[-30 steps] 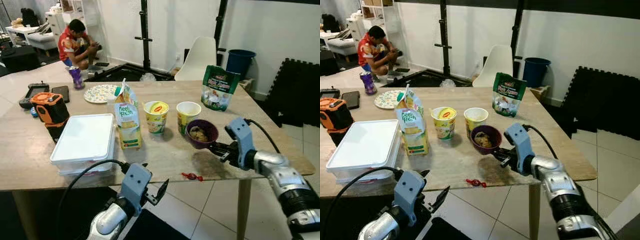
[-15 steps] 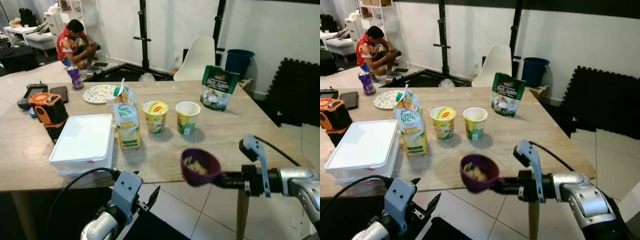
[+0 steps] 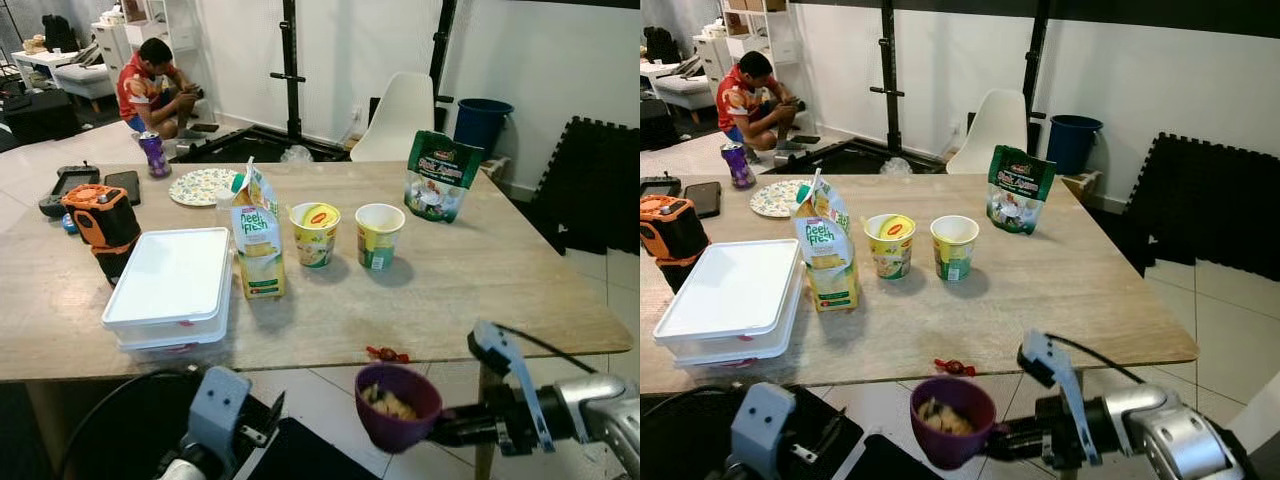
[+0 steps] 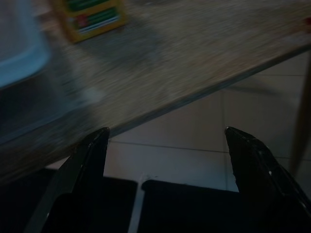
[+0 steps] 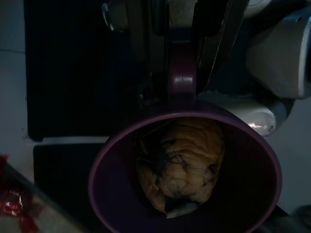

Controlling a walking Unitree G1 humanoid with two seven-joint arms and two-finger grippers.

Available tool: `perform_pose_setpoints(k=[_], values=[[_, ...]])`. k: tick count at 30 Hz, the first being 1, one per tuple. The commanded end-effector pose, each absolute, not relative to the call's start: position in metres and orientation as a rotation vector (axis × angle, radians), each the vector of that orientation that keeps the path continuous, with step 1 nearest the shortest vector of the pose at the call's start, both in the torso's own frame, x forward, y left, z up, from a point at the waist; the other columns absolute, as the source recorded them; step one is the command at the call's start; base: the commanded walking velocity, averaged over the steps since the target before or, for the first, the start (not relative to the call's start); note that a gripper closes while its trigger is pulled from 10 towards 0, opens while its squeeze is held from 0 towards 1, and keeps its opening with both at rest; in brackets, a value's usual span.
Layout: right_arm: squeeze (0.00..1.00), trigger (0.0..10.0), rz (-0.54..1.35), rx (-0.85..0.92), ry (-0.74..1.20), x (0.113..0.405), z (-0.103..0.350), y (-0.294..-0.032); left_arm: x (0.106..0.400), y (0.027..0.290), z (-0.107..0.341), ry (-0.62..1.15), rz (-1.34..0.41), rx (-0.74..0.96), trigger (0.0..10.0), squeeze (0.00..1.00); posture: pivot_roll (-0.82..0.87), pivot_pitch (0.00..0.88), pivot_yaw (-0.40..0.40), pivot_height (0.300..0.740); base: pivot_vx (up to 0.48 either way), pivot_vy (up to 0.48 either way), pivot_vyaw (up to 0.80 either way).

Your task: Restocking fridge

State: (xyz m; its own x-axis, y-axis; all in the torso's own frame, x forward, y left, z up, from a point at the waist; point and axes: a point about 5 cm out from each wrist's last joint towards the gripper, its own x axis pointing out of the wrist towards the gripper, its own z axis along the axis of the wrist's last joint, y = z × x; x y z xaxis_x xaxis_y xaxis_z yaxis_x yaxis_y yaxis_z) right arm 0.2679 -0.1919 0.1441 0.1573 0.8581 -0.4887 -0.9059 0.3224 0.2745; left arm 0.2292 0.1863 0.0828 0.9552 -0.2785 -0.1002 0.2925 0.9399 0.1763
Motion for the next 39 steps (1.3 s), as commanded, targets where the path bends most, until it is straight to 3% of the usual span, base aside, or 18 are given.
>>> perform_pose_setpoints(k=[1, 9, 17, 25, 26, 30, 33, 36, 39], values=[[0.00, 0.0, 1.180, -0.137, 0.671, 0.271, 0.126, -0.196, 0.222, 0.196, 0.066, 0.144, -0.205, 0.126, 10.0, 0.00, 0.05, 0.094, 0.005, 0.734, 0.000, 0.000, 0.00], [0.00, 0.0, 0.971, -0.221, 0.777, 0.274, 0.077, -0.206, 0.203, 0.219, 0.028, 0.349, -0.044, 0.032, 10.0, 0.00, 0.05, 0.093, 0.005, 0.734, 0.000, 0.000, 0.00], [0.00, 0.0, 0.765, -0.195, 0.900, 0.253, 0.018, -0.219, 0.177, 0.243, -0.015, 0.557, 0.093, 0.029, 10.0, 0.00, 0.04, 0.068, 0.002, 0.734, 0.000, 0.000, 0.00], [0.00, 0.0, 0.620, -0.195, 0.914, 0.239, -0.017, -0.214, 0.172, 0.263, -0.034, 0.657, 0.228, -0.008, 10.0, 0.00, 0.04, 0.040, 0.024, 0.734, 0.000, 0.000, 0.00], [0.00, 0.0, 0.493, -0.188, 0.867, 0.240, -0.027, -0.207, 0.176, 0.268, -0.041, 0.692, 0.268, -0.018, 10.0, 0.00, 0.04, 0.032, 0.026, 0.734, 0.000, 0.000, 0.00], [0.00, 0.0, 0.297, -0.098, 0.791, 0.242, -0.036, -0.199, 0.183, 0.264, -0.048, 0.746, 0.212, 0.042, 10.0, 0.00, 0.04, 0.010, 0.018, 0.734, 0.000, 0.000, 0.00], [0.00, 0.0, 0.270, -0.078, 0.784, 0.242, -0.037, -0.198, 0.184, 0.264, -0.049, 0.750, 0.203, 0.052, 10.0, 0.00, 0.04, 0.010, 0.018, 0.734, 0.000, 0.000, 0.00], [0.00, 0.0, 0.161, 0.076, 0.793, 0.234, -0.046, -0.193, 0.186, 0.261, -0.053, 0.776, 0.214, 0.023, 10.0, 0.00, 0.05, 0.000, 0.004, 0.734, 0.000, 0.000, 0.00], [0.00, 0.0, 0.128, 0.123, 0.804, 0.230, -0.051, -0.190, 0.185, 0.259, -0.056, 0.801, 0.205, 0.037, 10.0, 0.00, 0.05, 0.000, 0.005, 0.734, 0.000, 0.000, 0.00]])
